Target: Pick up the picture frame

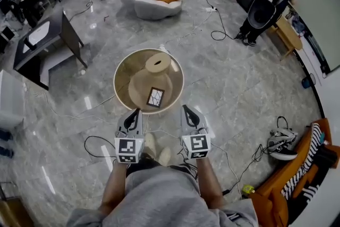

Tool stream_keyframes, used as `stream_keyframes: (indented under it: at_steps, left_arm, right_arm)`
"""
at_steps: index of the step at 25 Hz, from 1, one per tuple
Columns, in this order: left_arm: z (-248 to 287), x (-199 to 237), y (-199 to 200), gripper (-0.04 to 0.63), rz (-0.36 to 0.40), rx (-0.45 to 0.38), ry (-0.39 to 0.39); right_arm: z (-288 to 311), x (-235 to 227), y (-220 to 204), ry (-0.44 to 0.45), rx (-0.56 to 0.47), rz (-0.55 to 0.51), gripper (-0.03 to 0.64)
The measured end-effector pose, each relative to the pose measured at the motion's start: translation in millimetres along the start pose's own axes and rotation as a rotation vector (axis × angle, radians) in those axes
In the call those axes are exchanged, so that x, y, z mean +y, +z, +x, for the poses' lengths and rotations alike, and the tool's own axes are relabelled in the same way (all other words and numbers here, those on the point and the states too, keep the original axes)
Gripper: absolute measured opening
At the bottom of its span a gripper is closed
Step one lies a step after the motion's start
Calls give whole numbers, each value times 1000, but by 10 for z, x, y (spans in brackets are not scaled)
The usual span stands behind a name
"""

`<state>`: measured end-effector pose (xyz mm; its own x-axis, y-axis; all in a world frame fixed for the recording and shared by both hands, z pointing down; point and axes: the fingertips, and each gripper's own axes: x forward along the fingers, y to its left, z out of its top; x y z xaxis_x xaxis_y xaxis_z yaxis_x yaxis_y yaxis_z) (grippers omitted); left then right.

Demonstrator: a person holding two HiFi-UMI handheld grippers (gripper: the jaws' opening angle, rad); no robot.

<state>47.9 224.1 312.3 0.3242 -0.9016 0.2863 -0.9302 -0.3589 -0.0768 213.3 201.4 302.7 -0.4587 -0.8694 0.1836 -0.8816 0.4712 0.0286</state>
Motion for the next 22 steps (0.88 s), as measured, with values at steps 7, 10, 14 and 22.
stream_keyframes:
  at_steps: [7,10,14,22]
  left_arm:
    - [288,188,103,18,-2,-5,-16]
    - [404,352,169,18,-3,-14,-20]
    - [547,606,261,18,0,-27,-21]
    - [728,1040,362,18,8,-47,-41]
  right_arm:
    - [316,-69,119,-4,6,-19,0]
    - [509,-43,200,-5,8,-26,0]
    - [774,12,293,-7,12,-36,0]
    - [1150,181,475,-28,-1,-46,0]
